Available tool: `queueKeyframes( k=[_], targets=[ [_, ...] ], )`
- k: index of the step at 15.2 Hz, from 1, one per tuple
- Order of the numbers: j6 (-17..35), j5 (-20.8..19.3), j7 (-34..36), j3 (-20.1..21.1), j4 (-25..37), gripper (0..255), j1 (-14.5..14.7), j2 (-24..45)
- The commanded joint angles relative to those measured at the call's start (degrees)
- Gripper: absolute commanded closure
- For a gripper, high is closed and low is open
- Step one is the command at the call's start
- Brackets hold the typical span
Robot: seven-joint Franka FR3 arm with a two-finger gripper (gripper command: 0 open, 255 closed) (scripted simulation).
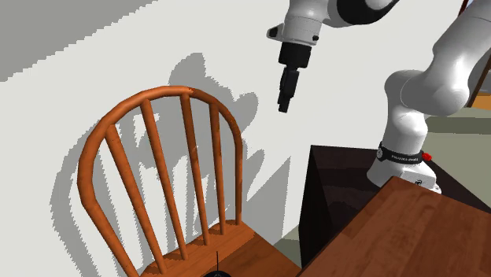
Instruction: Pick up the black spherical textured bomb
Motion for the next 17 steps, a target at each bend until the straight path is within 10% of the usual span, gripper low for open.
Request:
queueKeyframes(
  k=[1, 9, 17],
  targets=[
    [3.8, 0.3, 1.8, 1.9, -0.1, 0, 0.5, 3.4],
    [17.4, -3.4, 10.5, 8.6, 2.8, 0, 0.7, 19.3],
    [26.8, -17.8, 25.6, 10.7, 10.8, 0, 2.8, 37.9]
  ],
)
